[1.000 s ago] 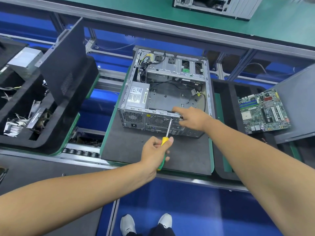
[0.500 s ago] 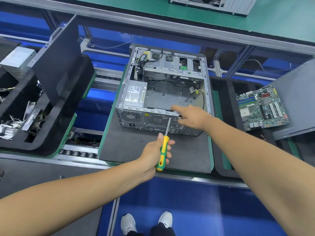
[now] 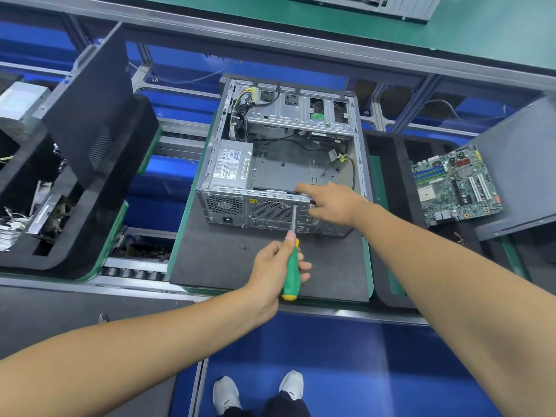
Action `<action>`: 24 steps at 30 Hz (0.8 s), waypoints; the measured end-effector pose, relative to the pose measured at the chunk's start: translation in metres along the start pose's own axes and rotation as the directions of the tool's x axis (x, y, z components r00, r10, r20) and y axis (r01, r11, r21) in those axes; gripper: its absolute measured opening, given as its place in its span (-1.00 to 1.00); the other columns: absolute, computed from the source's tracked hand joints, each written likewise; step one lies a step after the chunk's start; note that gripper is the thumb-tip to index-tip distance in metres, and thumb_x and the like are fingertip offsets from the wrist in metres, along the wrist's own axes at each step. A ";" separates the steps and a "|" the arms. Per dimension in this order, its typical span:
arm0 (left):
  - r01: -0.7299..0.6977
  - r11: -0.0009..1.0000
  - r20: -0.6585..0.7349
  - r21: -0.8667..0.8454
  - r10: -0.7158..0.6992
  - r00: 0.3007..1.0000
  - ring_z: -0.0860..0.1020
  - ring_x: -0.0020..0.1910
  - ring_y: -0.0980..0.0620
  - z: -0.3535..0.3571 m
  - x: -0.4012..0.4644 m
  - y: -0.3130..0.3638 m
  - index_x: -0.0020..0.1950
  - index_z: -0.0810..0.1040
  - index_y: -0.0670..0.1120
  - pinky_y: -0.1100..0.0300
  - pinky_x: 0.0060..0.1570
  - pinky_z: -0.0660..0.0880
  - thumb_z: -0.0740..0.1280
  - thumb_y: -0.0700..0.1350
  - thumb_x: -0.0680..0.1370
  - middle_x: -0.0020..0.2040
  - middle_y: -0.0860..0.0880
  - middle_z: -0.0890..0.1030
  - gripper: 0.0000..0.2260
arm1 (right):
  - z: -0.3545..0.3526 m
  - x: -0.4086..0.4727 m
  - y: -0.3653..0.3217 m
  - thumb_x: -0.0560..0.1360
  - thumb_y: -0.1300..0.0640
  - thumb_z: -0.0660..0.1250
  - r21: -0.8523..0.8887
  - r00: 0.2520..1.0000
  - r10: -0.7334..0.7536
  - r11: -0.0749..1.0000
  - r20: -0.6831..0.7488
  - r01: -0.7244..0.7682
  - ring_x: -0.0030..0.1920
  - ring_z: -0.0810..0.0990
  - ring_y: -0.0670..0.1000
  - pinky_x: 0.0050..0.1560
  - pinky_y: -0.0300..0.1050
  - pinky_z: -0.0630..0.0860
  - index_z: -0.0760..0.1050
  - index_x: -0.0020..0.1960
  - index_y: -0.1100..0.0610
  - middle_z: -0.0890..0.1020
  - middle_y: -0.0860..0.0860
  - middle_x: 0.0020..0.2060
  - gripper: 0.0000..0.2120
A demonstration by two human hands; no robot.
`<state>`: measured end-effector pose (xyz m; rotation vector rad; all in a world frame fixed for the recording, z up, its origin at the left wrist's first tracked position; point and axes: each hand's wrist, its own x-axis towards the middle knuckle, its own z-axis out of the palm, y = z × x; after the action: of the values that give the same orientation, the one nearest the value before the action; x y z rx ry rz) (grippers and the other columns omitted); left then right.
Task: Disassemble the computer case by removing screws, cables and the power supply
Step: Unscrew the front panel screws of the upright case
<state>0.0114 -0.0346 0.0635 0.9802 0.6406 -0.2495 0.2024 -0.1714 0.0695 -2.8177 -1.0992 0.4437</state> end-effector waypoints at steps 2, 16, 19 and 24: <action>0.032 0.999 0.009 0.015 -0.033 0.999 0.67 -0.29 0.05 0.004 -0.002 0.000 0.04 0.57 -0.18 0.14 -0.30 0.64 0.34 0.14 0.62 -0.27 -0.01 0.63 -0.64 | 0.001 0.000 0.001 0.49 0.09 0.27 0.000 1.000 0.002 1.000 0.001 -0.002 -0.43 0.43 -0.09 -0.43 -0.13 0.19 0.19 0.31 -0.21 0.45 -0.05 -0.48 -0.53; 0.272 0.949 0.177 -0.161 -0.243 0.954 0.35 -0.48 0.11 -0.007 -0.001 0.011 0.10 0.58 -0.16 0.27 -0.53 0.32 0.24 0.12 0.68 -0.28 -0.02 0.48 -0.65 | 0.001 -0.002 0.000 0.50 0.09 0.25 -0.025 0.999 -0.010 1.000 -0.034 0.009 -0.45 0.40 -0.10 -0.43 -0.14 0.17 0.22 0.31 -0.16 0.43 -0.04 -0.50 -0.57; 0.221 0.966 0.115 -0.137 -0.206 0.972 0.42 -0.43 0.10 -0.003 0.001 0.006 0.11 0.44 -0.09 0.27 -0.55 0.34 0.50 0.03 0.53 -0.19 -0.05 0.50 -0.66 | -0.001 -0.003 -0.002 0.51 0.09 0.26 -0.038 0.999 -0.014 0.999 -0.029 0.013 -0.44 0.40 -0.08 -0.42 -0.13 0.16 0.21 0.28 -0.16 0.43 -0.04 -0.49 -0.59; 0.068 0.996 -0.002 -0.055 -0.068 0.998 0.62 -0.31 0.08 -0.004 0.001 0.000 -0.06 0.48 -0.09 0.26 -0.47 0.47 0.56 -0.02 0.48 -0.25 -0.03 0.58 -0.70 | -0.001 -0.003 -0.003 0.51 0.09 0.25 -0.038 1.000 -0.001 0.999 -0.016 0.001 -0.44 0.42 -0.05 -0.42 -0.12 0.18 0.21 0.28 -0.16 0.44 -0.04 -0.49 -0.59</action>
<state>0.0107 -0.0316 0.0609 0.9071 0.6820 -0.2888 0.1985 -0.1714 0.0722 -2.8477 -1.1175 0.4033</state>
